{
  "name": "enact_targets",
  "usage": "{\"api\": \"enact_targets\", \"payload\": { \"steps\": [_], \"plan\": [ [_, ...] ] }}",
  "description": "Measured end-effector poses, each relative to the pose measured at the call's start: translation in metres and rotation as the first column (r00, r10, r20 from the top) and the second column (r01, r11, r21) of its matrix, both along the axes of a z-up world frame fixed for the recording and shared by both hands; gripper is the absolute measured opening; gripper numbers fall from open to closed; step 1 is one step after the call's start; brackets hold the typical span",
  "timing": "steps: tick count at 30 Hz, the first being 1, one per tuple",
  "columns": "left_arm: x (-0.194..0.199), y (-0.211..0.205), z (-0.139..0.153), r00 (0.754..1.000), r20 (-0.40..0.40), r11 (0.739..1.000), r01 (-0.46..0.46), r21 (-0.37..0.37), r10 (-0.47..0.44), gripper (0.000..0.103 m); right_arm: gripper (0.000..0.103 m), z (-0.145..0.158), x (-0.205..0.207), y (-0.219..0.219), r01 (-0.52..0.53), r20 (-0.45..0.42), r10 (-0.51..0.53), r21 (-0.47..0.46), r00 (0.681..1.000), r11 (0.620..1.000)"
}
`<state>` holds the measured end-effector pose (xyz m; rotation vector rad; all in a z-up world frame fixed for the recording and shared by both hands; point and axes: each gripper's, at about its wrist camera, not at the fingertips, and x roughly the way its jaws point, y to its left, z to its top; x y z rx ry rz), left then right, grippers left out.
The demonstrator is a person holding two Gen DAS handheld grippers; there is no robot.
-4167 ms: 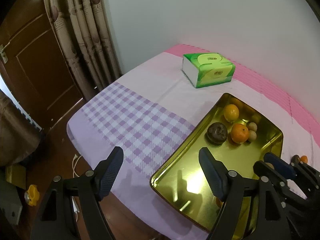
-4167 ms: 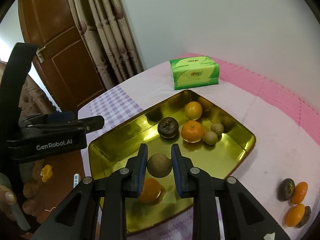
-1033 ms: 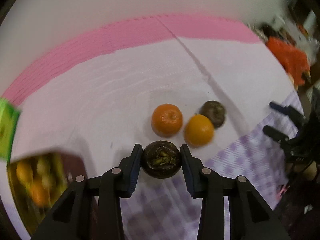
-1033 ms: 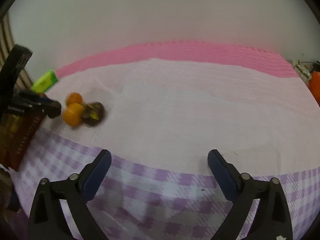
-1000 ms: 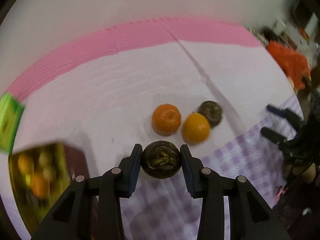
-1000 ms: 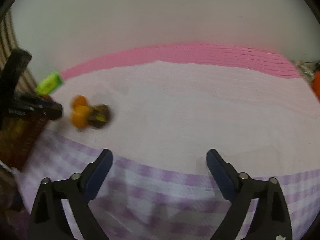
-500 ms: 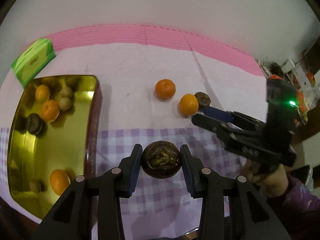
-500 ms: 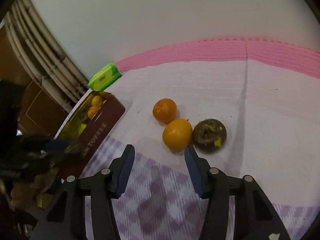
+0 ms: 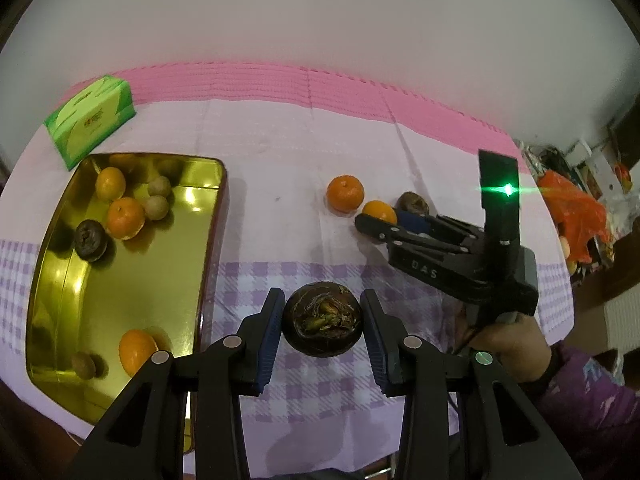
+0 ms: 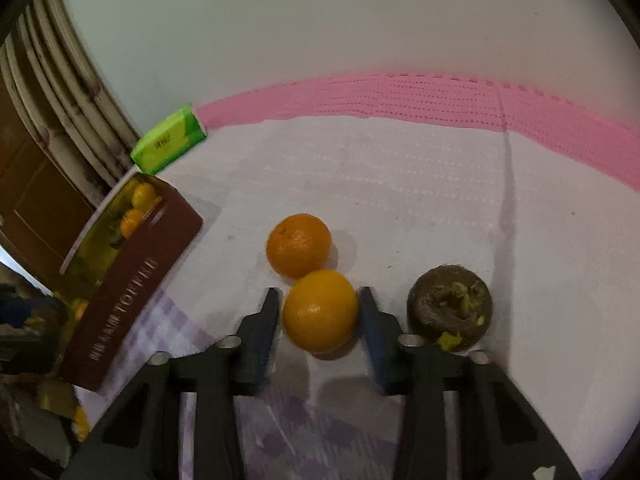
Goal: Organize fruits
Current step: 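Lift the dark brown fruit with the left gripper while the right gripper grasps an orange, then carry the dark brown fruit into the gold tin and open the left gripper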
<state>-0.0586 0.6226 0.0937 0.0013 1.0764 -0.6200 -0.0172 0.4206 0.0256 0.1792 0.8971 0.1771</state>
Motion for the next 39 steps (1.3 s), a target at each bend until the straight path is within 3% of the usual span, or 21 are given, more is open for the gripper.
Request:
{"api": "enact_targets", "payload": {
  "steps": [5,9,16,26,39],
  "plan": [
    [-0.003,0.035,0.01,0.995,0.02,0.994,-0.099,-0.049,0.1,0.04,0.033,0.01,-0.031,0.016,-0.066,0.048,0.069,-0.049,0.996,0.997],
    [-0.001,0.071,0.015,0.981,0.029,0.98,-0.192,-0.057,0.194,0.04,0.033,0.008,-0.06,0.043,-0.144,0.05,0.154,-0.16,0.987,0.977],
    [0.005,0.13,0.013,0.94,0.044,0.941,-0.336,-0.035,0.338,0.04,0.033,-0.001,-0.062,0.037,-0.099,0.036,0.104,-0.126,0.994,0.987],
    [0.015,0.14,-0.011,0.919,0.116,0.923,-0.384,0.035,0.378,0.04,0.033,-0.005,-0.062,0.039,-0.097,0.038,0.102,-0.128,0.994,0.987],
    [0.041,0.135,-0.044,0.917,0.092,0.915,-0.395,0.079,0.388,0.04,0.034,-0.005,-0.062,0.037,-0.096,0.038,0.1,-0.109,0.994,0.989]
  ]
}}
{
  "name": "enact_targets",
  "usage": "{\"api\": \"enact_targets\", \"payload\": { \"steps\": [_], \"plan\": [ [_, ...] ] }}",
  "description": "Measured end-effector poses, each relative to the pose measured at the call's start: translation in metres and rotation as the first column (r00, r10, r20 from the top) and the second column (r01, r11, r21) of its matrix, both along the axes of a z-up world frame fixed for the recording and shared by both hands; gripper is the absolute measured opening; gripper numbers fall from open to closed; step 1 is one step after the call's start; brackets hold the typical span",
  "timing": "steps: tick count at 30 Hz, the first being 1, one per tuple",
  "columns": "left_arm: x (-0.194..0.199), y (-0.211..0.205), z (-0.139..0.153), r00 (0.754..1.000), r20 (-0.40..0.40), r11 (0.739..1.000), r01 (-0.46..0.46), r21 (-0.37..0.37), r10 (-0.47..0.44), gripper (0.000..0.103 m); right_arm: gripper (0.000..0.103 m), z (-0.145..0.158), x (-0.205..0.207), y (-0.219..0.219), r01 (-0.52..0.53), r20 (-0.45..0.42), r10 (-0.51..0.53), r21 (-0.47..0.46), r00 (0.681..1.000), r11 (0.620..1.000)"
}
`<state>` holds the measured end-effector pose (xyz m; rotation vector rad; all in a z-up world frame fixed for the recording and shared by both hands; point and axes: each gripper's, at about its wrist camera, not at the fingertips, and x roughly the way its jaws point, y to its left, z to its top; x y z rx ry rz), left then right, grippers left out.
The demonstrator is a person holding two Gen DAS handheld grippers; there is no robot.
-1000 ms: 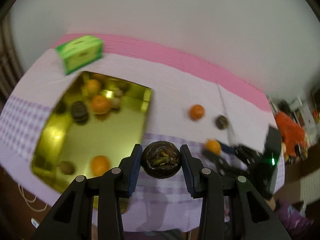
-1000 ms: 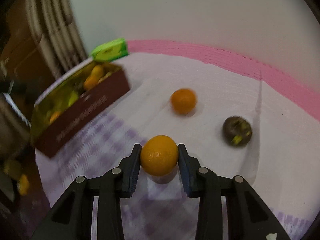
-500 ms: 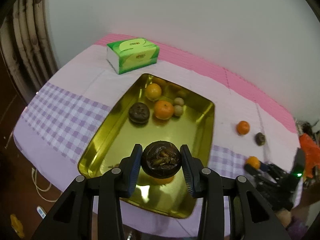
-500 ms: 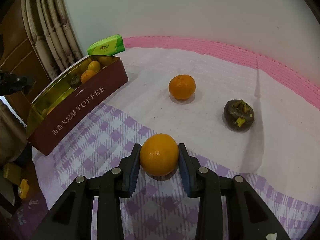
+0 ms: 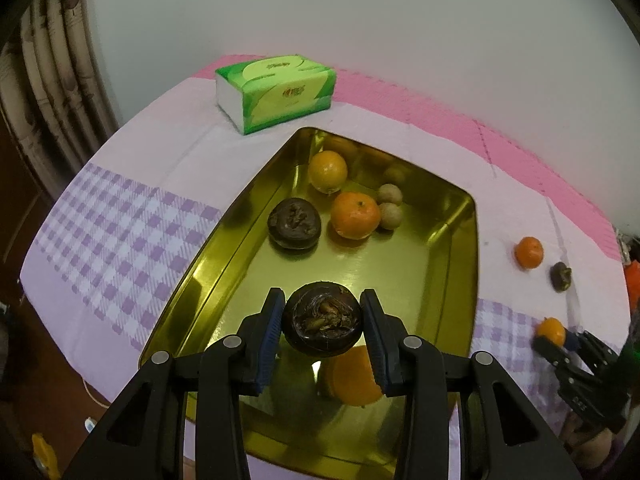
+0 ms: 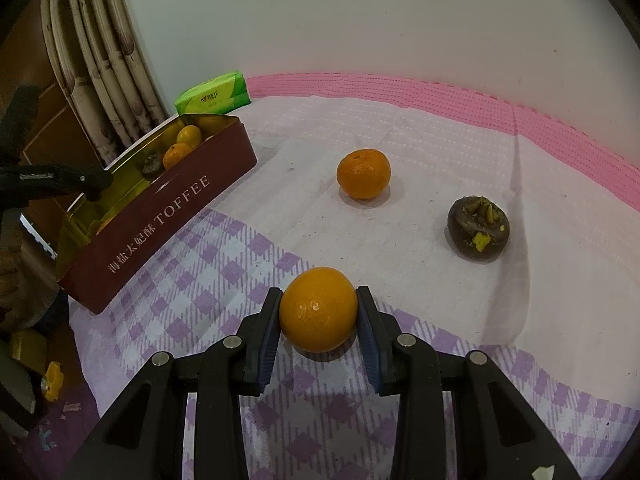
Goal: Organize fruits
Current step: 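Carry the dark brown fruit into the gold tin and open the left gripper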
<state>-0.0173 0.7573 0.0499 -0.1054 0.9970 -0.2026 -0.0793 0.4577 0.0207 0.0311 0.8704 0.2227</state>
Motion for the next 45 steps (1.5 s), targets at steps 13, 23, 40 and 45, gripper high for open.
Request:
{"api": "enact_targets", "payload": {
  "steps": [13,23,40,45],
  "plan": [
    [0.03,-0.037,0.01,0.998,-0.038,0.996,0.055,-0.064,-0.058,0.04,0.034,0.0,0.0,0.0,0.0,-0.001,0.0,0.004,1.0,1.0],
    [0.055,-0.06,-0.003,0.994,-0.089,0.988,0.049,-0.144,-0.063,0.04,0.034,0.0,0.001,0.0,-0.001,-0.001,0.001,0.008,1.0,1.0],
    [0.058,-0.073,-0.011,0.989,-0.105,0.983,0.09,-0.16,-0.108,0.04,0.035,0.0,0.0,0.0,0.0,-0.001,0.0,0.008,1.0,1.0],
    [0.055,-0.076,-0.008,0.988,-0.094,0.983,0.105,-0.148,-0.12,0.04,0.035,0.0,0.001,-0.001,0.0,-0.001,0.0,0.009,1.0,1.0]
  ]
}}
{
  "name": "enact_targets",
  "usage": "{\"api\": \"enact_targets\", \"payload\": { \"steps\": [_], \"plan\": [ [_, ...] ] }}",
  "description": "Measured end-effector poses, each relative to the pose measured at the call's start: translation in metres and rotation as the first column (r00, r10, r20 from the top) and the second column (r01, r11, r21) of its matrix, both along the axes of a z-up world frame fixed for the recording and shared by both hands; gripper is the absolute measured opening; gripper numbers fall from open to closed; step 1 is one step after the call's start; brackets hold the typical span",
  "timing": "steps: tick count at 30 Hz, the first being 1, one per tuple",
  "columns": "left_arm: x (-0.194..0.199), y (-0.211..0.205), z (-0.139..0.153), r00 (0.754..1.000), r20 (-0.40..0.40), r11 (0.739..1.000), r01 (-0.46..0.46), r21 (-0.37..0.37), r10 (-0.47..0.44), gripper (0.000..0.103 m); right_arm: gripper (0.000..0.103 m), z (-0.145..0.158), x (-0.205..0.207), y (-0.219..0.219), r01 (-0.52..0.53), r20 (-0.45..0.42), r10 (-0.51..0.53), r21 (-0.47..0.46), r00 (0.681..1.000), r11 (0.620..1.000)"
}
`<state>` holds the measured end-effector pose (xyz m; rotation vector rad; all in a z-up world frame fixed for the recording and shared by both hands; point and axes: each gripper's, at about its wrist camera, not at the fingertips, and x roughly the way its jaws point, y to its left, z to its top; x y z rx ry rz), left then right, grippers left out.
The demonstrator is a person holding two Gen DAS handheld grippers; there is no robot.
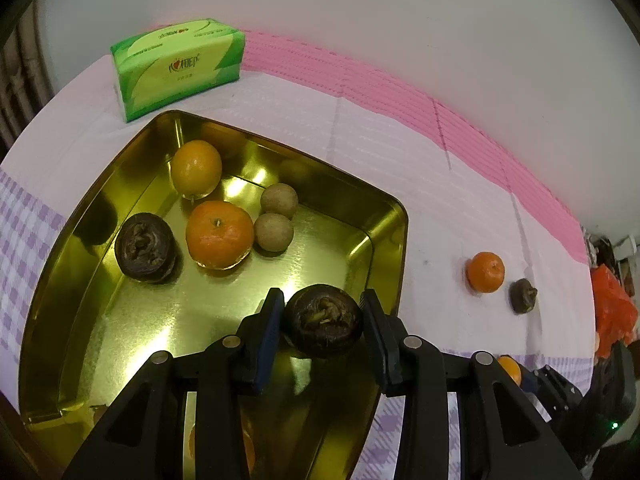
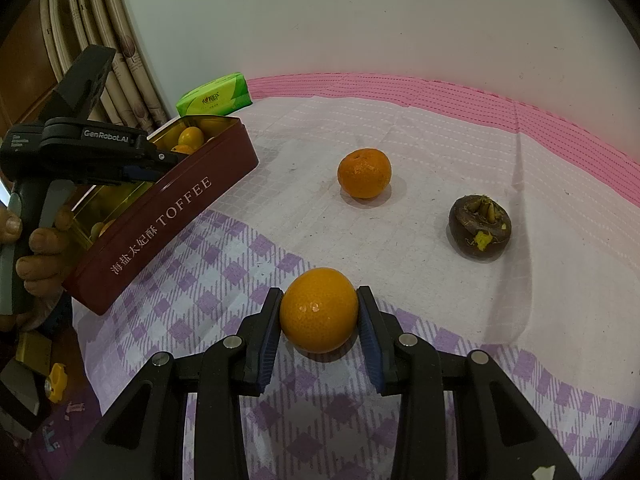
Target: Organize fruits
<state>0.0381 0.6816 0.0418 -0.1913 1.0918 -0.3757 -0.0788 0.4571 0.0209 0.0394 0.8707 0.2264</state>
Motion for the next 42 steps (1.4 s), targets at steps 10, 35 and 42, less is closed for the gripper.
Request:
{"api": "enact_targets", "payload": {
  "steps": [10,35,42],
  "plan": [
    [-0.005,0.0,0.007,0.999,0.04,0.999,-0.017,0.039,0.016,0.041,0.035,0.0,-0.001,0.002,0.0,0.0,0.0,-0.003,1.0,1.0],
    [-0.038,-0.01,0.036,0.987,0.154,0.974,-0.081,0.212,0.048,0.058,0.035,0.001,-0.001,0.001,-0.002,0.0,0.002,-0.005,1.0,1.0],
    [-0.052,-0.009,0.046,0.986,0.15,0.957,-0.116,0.265,0.078,0.061,0.035,0.001,-0.001,0.003,-0.017,-0.001,0.017,-0.015,1.0,1.0]
  ]
}}
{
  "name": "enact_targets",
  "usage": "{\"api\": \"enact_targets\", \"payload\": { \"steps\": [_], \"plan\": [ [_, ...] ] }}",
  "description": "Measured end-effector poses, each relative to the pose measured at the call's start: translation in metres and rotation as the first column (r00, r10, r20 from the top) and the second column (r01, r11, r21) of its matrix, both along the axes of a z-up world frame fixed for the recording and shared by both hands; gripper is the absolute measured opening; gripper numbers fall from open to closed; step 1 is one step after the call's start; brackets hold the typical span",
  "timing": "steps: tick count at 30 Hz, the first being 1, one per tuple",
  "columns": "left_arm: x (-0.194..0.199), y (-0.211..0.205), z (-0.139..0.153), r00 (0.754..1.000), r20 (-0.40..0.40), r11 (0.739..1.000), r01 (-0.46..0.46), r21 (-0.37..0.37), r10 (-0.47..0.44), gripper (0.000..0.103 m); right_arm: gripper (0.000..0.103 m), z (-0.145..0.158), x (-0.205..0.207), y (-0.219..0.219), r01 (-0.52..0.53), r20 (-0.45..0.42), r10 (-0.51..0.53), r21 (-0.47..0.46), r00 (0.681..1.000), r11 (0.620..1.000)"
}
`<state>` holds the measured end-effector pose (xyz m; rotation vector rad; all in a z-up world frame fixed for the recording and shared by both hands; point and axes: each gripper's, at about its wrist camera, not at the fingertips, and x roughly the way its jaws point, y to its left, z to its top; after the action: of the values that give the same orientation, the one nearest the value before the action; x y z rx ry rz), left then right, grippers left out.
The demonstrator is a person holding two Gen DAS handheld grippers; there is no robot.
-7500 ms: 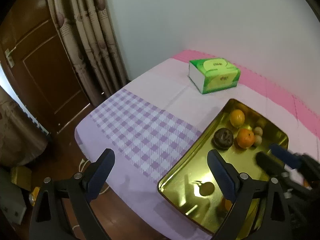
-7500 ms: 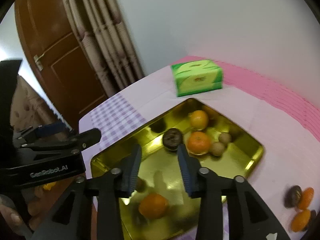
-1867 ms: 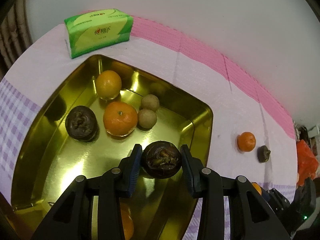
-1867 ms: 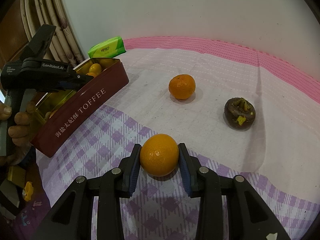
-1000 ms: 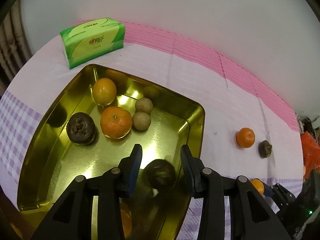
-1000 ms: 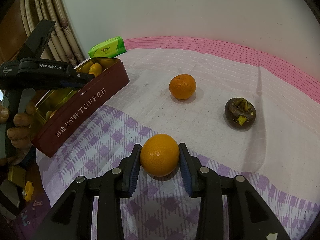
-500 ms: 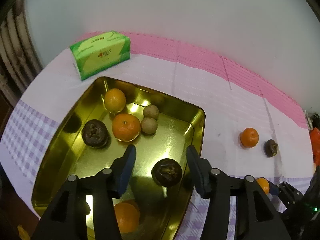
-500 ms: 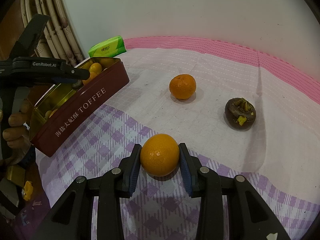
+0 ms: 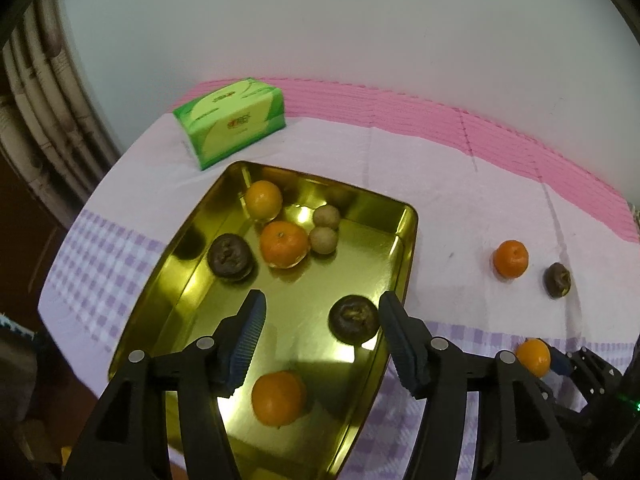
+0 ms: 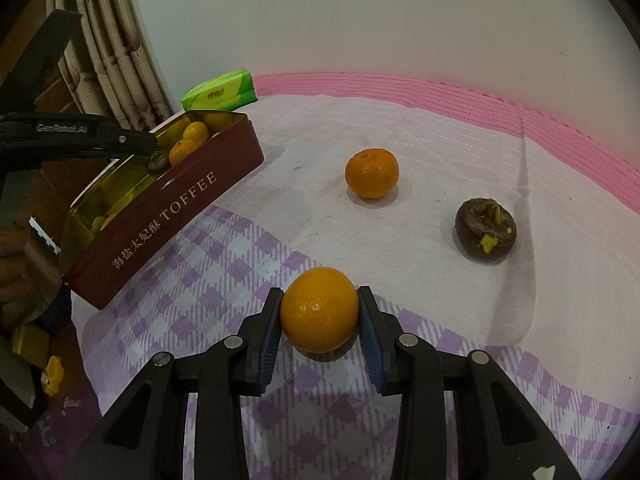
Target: Organize fruits
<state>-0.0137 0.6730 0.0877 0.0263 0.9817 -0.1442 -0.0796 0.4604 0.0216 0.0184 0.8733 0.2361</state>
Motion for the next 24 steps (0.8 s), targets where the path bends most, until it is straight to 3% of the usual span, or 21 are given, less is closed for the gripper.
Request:
{"api": "enact_targets", "payload": {
  "steps": [12,18,24],
  "plan": [
    [-0.035,0.039,0.012,0.994,-0.006,0.993,-0.111,0.039,0.111,0.079,0.034,0.004,-0.004,0.01,-0.005,-0.036,0.005,0.01,0.999,1.0],
    [-0.046,0.06,0.012,0.988,0.01,0.984,-0.153,0.088,0.152,0.086,0.034,0.023,-0.003,0.024,-0.03,-0.02,0.03,0.035,0.999,0.999],
    [-0.051,0.097,0.01,0.955,0.068,0.943,-0.295,0.153,0.287,0.087,0.034,0.054,0.005,0.053,-0.093,0.011,0.093,0.073,0.996,0.993]
  ]
}}
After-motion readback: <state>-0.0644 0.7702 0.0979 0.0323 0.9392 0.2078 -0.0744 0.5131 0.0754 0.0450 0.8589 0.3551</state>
